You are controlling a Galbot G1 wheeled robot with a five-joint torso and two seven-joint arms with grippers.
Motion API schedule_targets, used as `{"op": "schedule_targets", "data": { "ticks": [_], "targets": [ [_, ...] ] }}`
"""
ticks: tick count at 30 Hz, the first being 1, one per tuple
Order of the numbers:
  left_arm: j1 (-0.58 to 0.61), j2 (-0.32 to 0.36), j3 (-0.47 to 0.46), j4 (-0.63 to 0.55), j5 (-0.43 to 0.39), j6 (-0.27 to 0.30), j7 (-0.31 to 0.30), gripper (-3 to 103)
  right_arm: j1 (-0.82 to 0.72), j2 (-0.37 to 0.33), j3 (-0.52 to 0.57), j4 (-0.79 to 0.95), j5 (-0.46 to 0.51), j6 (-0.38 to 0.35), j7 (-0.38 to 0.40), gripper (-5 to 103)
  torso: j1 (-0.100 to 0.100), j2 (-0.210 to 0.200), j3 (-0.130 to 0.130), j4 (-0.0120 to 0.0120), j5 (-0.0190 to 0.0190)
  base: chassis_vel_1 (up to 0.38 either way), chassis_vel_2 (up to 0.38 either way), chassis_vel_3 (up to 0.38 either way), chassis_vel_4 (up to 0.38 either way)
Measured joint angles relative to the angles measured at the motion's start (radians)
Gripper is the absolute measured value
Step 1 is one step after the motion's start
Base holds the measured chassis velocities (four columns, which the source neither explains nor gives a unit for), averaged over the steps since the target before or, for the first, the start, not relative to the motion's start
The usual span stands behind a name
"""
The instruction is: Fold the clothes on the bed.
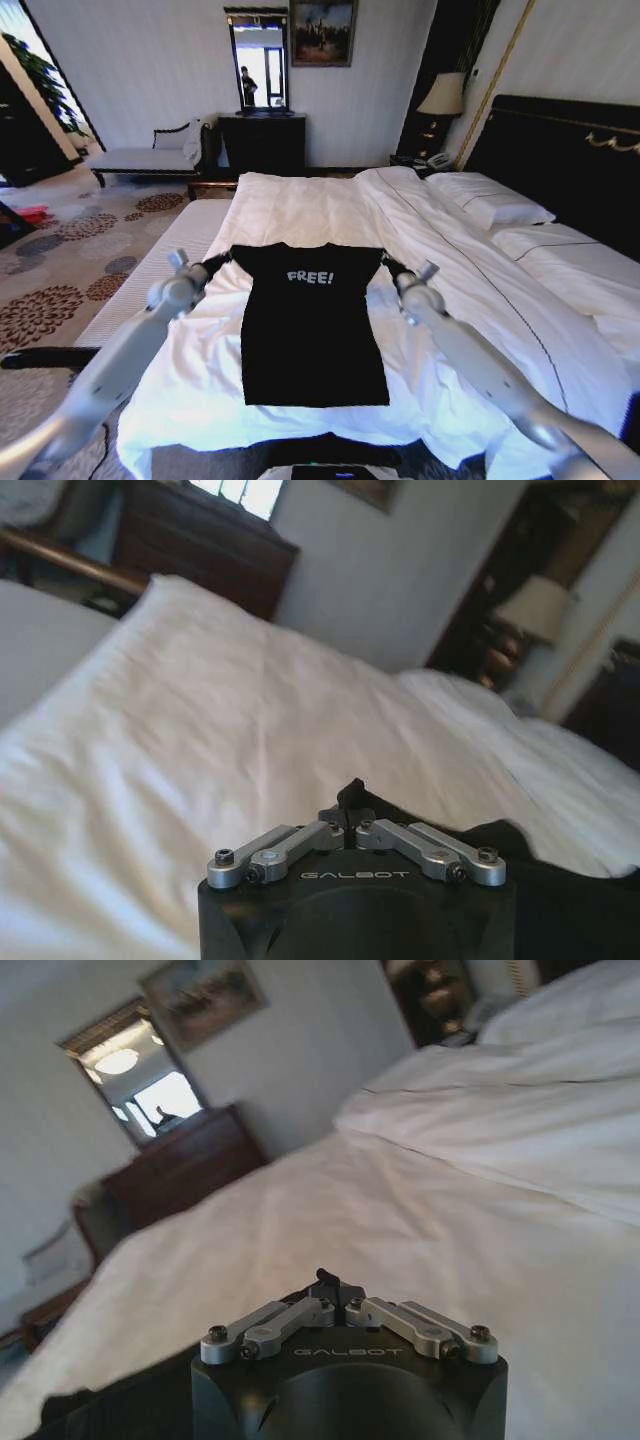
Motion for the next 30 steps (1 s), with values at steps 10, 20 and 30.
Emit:
{"op": "schedule_targets", "data": {
  "ticks": [10,20,30],
  "targets": [
    [0.268,0.153,-0.038,-0.201,0.009,-0.005,-0.035,0,-0.284,-0.052,0.152,0.164,0.001,-0.058,0.081,0,0.000,0.000,0.000,0.0017,0.0001,0.000,0.000,0.000,0.000],
    [0.592,0.252,-0.198,-0.367,0.054,0.004,-0.059,0,-0.505,-0.030,0.204,0.293,-0.064,-0.062,0.105,0,0.000,0.000,0.000,0.0017,0.0002,0.000,0.000,0.000,0.000],
    [0.738,0.238,-0.228,-0.390,0.168,0.009,-0.059,0,-0.568,0.008,0.209,0.285,-0.103,-0.062,0.107,0,0.000,0.000,0.000,0.0015,0.0001,0.000,0.000,0.000,0.000]
  ]
}}
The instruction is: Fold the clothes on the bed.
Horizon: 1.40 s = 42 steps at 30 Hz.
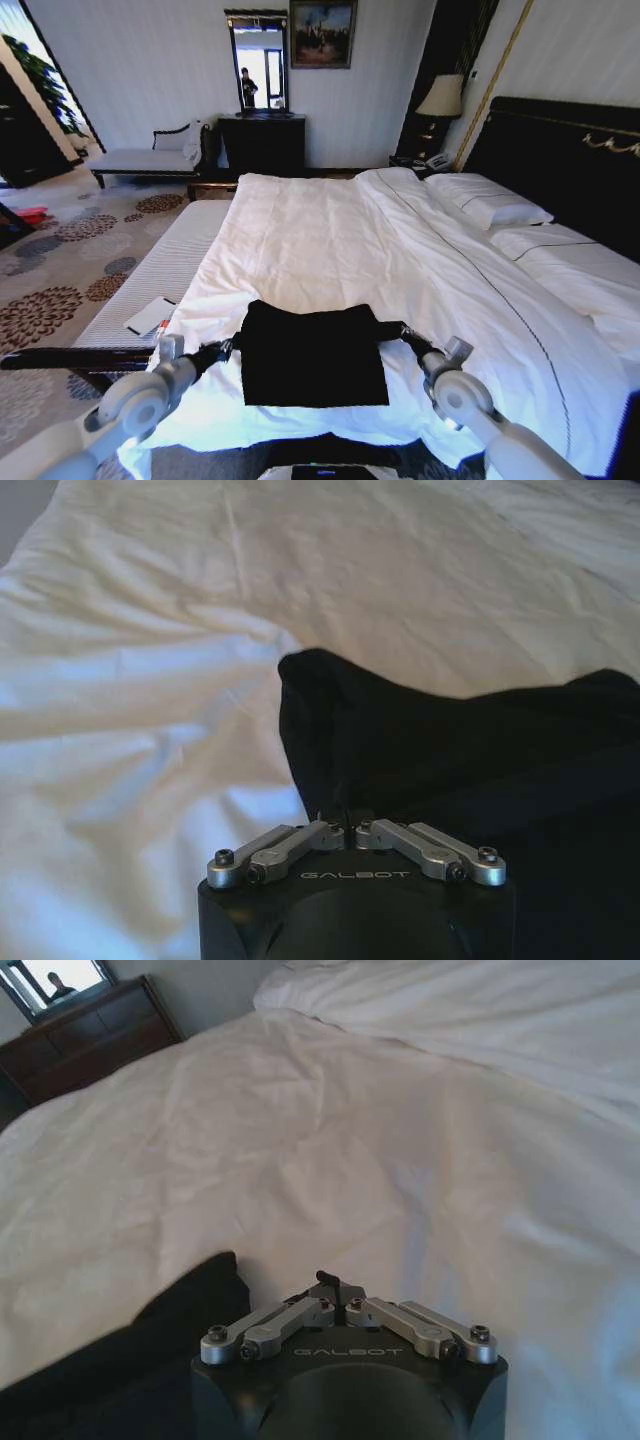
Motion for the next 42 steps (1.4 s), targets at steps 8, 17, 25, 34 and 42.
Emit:
{"op": "schedule_targets", "data": {
  "ticks": [8,17,25,34,42],
  "targets": [
    [0.037,-0.033,-0.025,-0.027,0.046,-0.004,-0.007,-1,-0.036,0.027,-0.015,0.009,-0.060,-0.002,0.015,4,0.000,0.000,0.000,-0.0002,0.0001,0.000,0.000,0.000,0.000],
    [0.144,-0.079,-0.305,-0.161,0.033,0.008,-0.019,31,-0.091,0.028,0.094,0.164,-0.023,-0.003,0.074,37,0.000,0.000,0.000,0.0000,0.0003,0.000,0.000,0.000,0.000],
    [-0.094,-0.101,-0.347,-0.149,-0.180,0.068,-0.087,58,-0.053,-0.004,0.214,0.203,0.088,-0.015,0.119,63,0.000,0.000,0.000,-0.0005,0.0003,0.000,0.000,0.000,0.000],
    [-0.308,-0.230,-0.140,0.166,-0.239,0.174,0.075,95,0.097,0.009,0.053,0.087,0.069,-0.021,0.122,99,0.000,0.000,0.000,0.0009,0.0000,0.000,0.000,0.000,0.000],
    [-0.418,-0.333,0.008,0.355,-0.161,0.157,0.200,100,0.114,0.024,0.011,0.042,0.049,-0.026,0.120,100,0.000,0.000,0.000,-0.0002,0.0003,0.000,0.000,0.000,0.000]
  ]
}}
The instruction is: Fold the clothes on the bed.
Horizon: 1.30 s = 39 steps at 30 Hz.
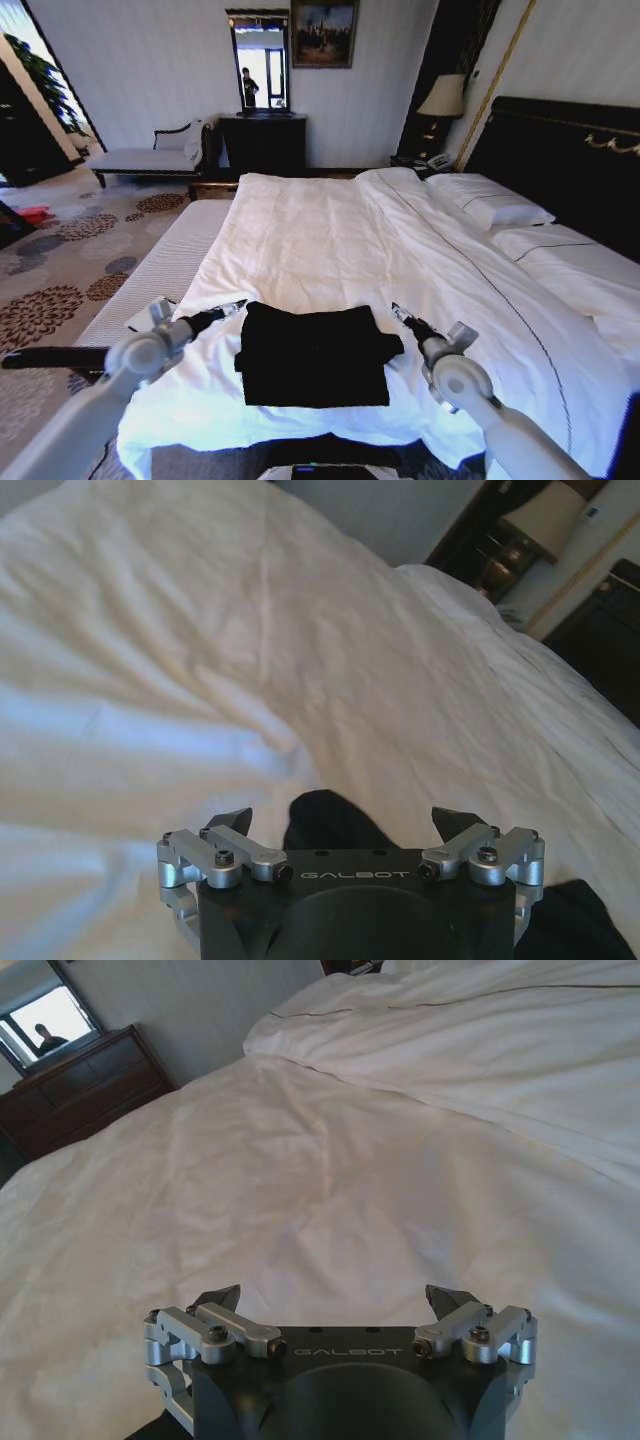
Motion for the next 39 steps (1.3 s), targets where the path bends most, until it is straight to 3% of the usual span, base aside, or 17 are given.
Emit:
{"op": "schedule_targets", "data": {
  "ticks": [6,14,17,20,22,26,28,32,35,39],
  "targets": [
    [-0.046,-0.085,0.050,0.093,0.047,-0.013,0.025,100,0.011,0.010,-0.013,-0.023,-0.007,-0.002,0.000,100,0.000,0.000,0.000,0.0002,-0.0002,0.000,0.000,0.000,0.000],
    [-0.069,-0.131,0.078,0.151,0.100,-0.026,0.032,103,0.010,0.013,-0.014,-0.040,-0.016,-0.003,0.001,100,0.000,0.000,0.000,0.0002,-0.0001,0.000,0.000,0.000,0.000],
    [-0.074,-0.150,0.084,0.160,0.107,-0.032,0.032,100,0.009,0.014,-0.014,-0.042,-0.018,-0.004,0.001,100,0.000,0.000,0.000,0.0002,-0.0001,0.000,0.000,0.000,0.000],
    [-0.076,-0.172,0.090,0.166,0.121,-0.042,0.033,86,0.005,0.015,-0.010,-0.041,-0.020,-0.004,0.002,100,0.000,0.000,0.000,0.0002,0.0000,0.000,0.000,0.000,0.000],
    [-0.076,-0.178,0.091,0.168,0.125,-0.046,0.033,86,0.004,0.015,-0.009,-0.041,-0.020,-0.004,0.002,100,0.000,0.000,0.000,0.0002,-0.0001,0.000,0.000,0.000,0.000],
    [-0.078,-0.202,0.091,0.177,0.137,-0.053,0.033,64,-0.002,0.015,-0.004,-0.039,-0.023,-0.004,0.003,100,0.000,0.000,0.000,0.0001,-0.0002,0.000,0.000,0.000,0.000],
    [-0.078,-0.207,0.091,0.178,0.140,-0.056,0.033,64,-0.002,0.015,-0.004,-0.039,-0.023,-0.004,0.003,100,0.000,0.000,0.000,0.0001,-0.0001,0.000,0.000,0.000,0.000],
    [-0.070,-0.216,0.087,0.178,0.158,-0.071,0.034,43,-0.004,0.016,-0.003,-0.037,-0.025,-0.004,0.005,100,0.000,0.000,0.000,0.0002,-0.0002,0.000,0.000,0.000,0.000],
    [-0.064,-0.217,0.082,0.178,0.165,-0.078,0.034,38,-0.005,0.018,-0.003,-0.037,-0.028,-0.004,0.005,100,0.000,0.000,0.000,0.0001,-0.0002,0.000,0.000,0.000,0.000],
    [-0.056,-0.218,0.068,0.175,0.168,-0.086,0.034,22,0.003,0.026,-0.011,-0.052,-0.034,-0.004,0.005,100,0.000,0.000,0.000,0.0001,-0.0002,0.000,0.000,0.000,0.000]
  ]
}}
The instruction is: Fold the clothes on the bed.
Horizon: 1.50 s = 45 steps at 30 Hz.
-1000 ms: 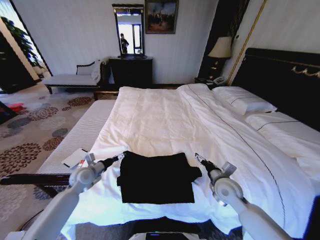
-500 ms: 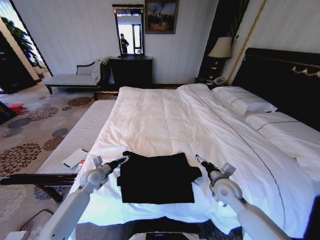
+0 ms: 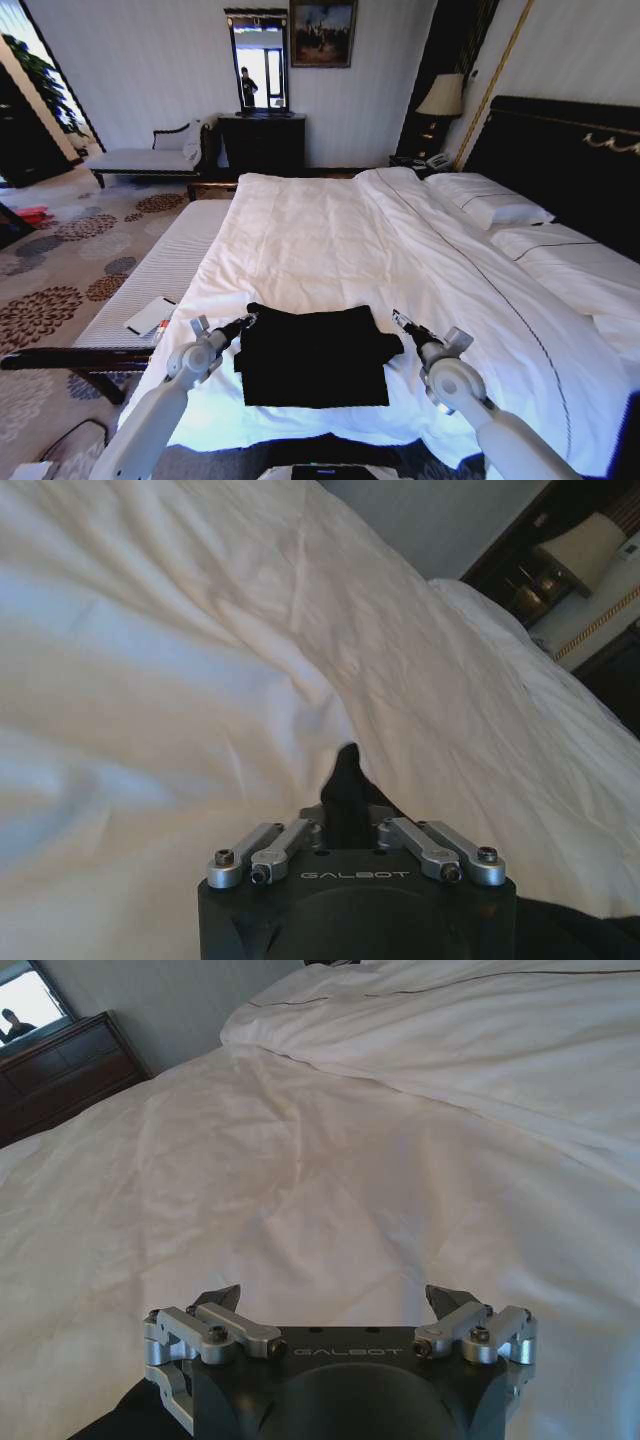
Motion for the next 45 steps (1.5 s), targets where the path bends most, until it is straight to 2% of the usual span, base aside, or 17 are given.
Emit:
{"op": "schedule_targets", "data": {
  "ticks": [2,4,6,7,18,33,39,43,45],
  "targets": [
    [0.003,0.001,-0.009,0.000,0.001,-0.007,0.001,11,0.009,0.006,-0.008,-0.014,-0.004,0.000,-0.001,100,0.000,0.000,0.000,0.0000,0.0000,0.000,0.000,0.000,0.000],
    [0.004,0.004,-0.014,0.001,0.001,-0.012,0.002,11,0.014,0.009,-0.013,-0.021,-0.007,0.000,-0.001,100,0.000,0.000,0.000,0.0000,-0.0001,0.000,0.000,0.000,0.000],
    [0.004,0.008,-0.022,0.006,0.002,-0.018,0.005,2,0.025,0.015,-0.025,-0.035,-0.013,0.000,-0.005,100,0.000,0.000,0.000,0.0000,0.0000,0.000,0.000,0.000,0.000],
    [0.002,0.010,-0.026,0.011,0.001,-0.022,0.006,1,0.034,0.019,-0.032,-0.048,-0.017,0.001,-0.008,100,0.000,0.000,0.000,-0.0001,-0.0001,0.000,0.000,0.000,0.000],
    [-0.023,0.021,-0.045,0.045,0.000,-0.037,0.009,1,0.184,0.043,-0.096,-0.184,-0.016,0.008,-0.108,100,0.000,0.000,0.000,0.0002,-0.0002,0.000,0.000,0.000,0.000],
    [0.002,0.019,-0.055,0.040,0.025,-0.049,0.007,1,0.257,0.065,-0.203,-0.306,0.007,-0.008,-0.348,100,0.000,0.000,0.000,0.0001,0.0000,0.000,0.000,0.000,0.000],
    [0.004,0.018,-0.054,0.033,0.027,-0.051,0.007,1,0.288,0.081,-0.234,-0.351,0.028,-0.013,-0.369,102,0.000,0.000,0.000,0.0001,0.0000,0.000,0.000,0.000,0.000],
    [0.004,0.021,-0.054,0.029,0.027,-0.051,0.006,1,0.308,0.093,-0.253,-0.393,0.025,-0.013,-0.388,94,0.000,0.000,0.000,0.0000,0.0000,0.000,0.000,0.000,0.000],
    [0.005,0.022,-0.053,0.027,0.027,-0.051,0.006,1,0.320,0.102,-0.261,-0.418,0.022,-0.010,-0.395,84,0.000,0.000,0.000,0.0000,0.0000,0.000,0.000,0.000,0.000]
  ]
}}
